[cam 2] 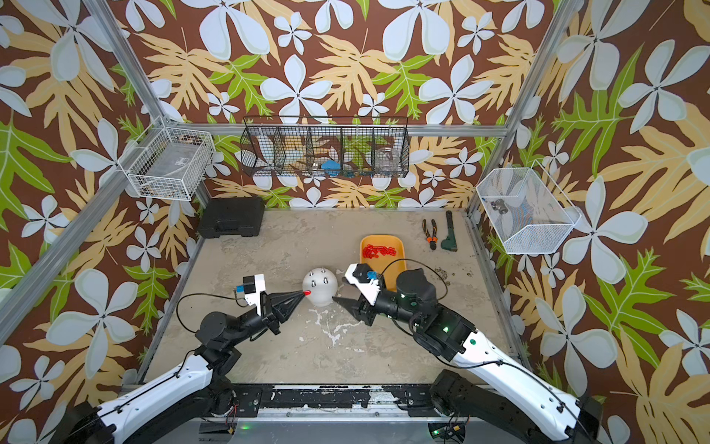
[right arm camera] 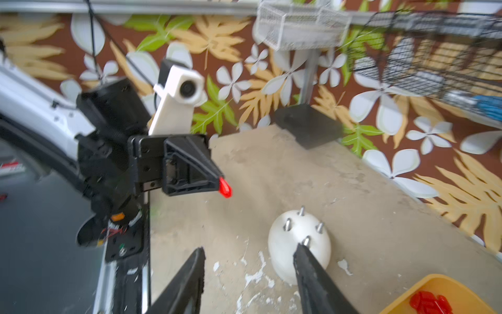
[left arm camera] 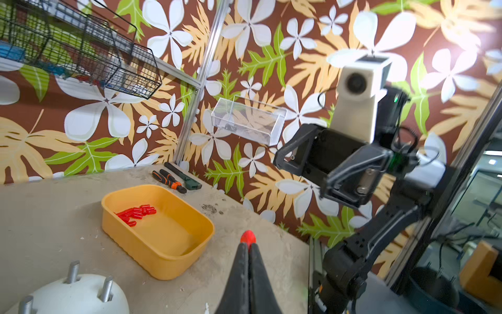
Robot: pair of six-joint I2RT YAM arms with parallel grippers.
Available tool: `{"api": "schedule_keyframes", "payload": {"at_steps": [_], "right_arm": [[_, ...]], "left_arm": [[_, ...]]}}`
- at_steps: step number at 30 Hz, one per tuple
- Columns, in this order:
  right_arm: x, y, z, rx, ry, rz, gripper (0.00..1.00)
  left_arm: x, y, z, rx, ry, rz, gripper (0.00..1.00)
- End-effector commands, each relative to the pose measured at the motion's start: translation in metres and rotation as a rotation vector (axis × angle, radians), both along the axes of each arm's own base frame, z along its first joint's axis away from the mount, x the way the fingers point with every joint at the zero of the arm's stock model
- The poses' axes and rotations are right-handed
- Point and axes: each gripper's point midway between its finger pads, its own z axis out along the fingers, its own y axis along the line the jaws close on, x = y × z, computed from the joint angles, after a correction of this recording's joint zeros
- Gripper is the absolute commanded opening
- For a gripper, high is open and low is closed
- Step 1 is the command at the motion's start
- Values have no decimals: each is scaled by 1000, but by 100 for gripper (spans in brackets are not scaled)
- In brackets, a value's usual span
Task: Cover the protruding screws with screw protection sleeves
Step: Pick up the screw protection sleeve from the center of the board.
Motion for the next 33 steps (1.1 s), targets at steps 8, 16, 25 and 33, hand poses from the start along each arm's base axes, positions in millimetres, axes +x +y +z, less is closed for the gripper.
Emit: {"api": "schedule_keyframes", "payload": {"at_steps": [8, 16, 25, 33], "right_arm": [[-13, 3, 53, 467, 208, 532, 62], [-13, 39, 22, 320, 213, 460, 55], [-20, 64, 19, 283, 243, 510, 50], [-16, 79, 17, 255, 275, 508, 45]], "left_arm": [[-36, 8, 59, -197, -94, -246, 0], [-34, 7, 56, -184, -87, -234, 0], [-35, 8, 57, -190, -99, -234, 0], [-36, 8, 54, -186, -99, -232, 0]]}}
